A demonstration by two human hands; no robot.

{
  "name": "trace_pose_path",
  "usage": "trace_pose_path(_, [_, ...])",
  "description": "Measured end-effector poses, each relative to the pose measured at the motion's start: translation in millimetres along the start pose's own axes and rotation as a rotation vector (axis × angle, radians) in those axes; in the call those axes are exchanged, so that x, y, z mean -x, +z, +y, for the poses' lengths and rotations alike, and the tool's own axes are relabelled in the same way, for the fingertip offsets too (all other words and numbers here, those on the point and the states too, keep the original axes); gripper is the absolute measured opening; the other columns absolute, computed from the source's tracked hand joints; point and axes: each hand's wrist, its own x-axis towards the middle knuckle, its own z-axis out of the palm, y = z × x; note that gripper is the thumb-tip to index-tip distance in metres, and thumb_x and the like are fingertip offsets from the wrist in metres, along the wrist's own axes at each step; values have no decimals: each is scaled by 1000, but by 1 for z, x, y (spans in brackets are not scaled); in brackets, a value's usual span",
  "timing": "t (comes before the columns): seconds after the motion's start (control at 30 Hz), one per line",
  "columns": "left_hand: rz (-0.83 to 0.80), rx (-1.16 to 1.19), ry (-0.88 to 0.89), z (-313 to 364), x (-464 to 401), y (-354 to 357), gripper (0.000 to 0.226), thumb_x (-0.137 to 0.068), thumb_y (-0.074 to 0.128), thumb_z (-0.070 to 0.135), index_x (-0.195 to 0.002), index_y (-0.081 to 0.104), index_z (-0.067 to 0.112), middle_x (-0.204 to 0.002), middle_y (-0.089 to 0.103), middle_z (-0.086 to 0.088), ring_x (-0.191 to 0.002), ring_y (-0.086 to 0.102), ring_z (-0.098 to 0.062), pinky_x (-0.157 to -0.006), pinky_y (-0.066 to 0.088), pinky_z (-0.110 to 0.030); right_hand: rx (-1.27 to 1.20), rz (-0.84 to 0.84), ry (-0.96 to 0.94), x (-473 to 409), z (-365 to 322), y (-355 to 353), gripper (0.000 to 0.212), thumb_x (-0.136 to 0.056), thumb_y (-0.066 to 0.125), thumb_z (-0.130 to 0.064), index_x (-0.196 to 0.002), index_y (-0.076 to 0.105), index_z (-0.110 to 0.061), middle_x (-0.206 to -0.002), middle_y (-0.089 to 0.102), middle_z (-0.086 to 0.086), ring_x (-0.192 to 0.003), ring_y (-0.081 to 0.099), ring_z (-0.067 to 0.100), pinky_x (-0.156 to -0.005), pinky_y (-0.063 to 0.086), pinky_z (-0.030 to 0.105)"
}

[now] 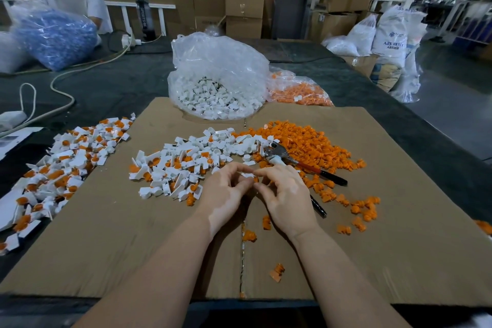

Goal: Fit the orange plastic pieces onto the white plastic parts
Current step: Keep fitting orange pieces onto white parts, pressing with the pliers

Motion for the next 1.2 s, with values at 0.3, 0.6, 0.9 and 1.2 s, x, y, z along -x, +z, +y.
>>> trace_pose_path(0.3, [27,49,-20,-1,-3,4,11,-86,64,16,-88,60,27,-70,60,-6,-67,58,-15,-59,42,-16,165,199,93,1,0,-4,25,-78,69,-11,-102,67,-10,-95,65,5,-93,58,26,-83,40,39])
trace_pose_path(0.6, [37,96,-38,-2,-7,5,15,-86,65,15,-82,58,29,-70,53,-4,-66,51,-12,-58,39,-13,544,-352,678,-17,22,-26,61,-89,42,-47,-142,28,-20,-147,27,6,-137,19,27,-109,2,58])
trace_pose_path(0.9, [78,187,-81,2,-9,6,10,-86,65,15,-86,61,23,-69,54,-5,-67,54,-12,-55,41,-7,547,-289,598,-18,13,-32,50,-86,50,-51,-119,40,-15,-126,44,10,-119,37,29,-101,28,46])
trace_pose_path(1.2, [138,464,-229,7,-16,7,17,-85,64,6,-102,61,6,-66,60,-4,-59,58,-9,-56,46,-16,297,-407,460,-21,-4,-47,32,-92,40,-42,-107,52,-17,-106,53,5,-97,50,25,-73,39,33])
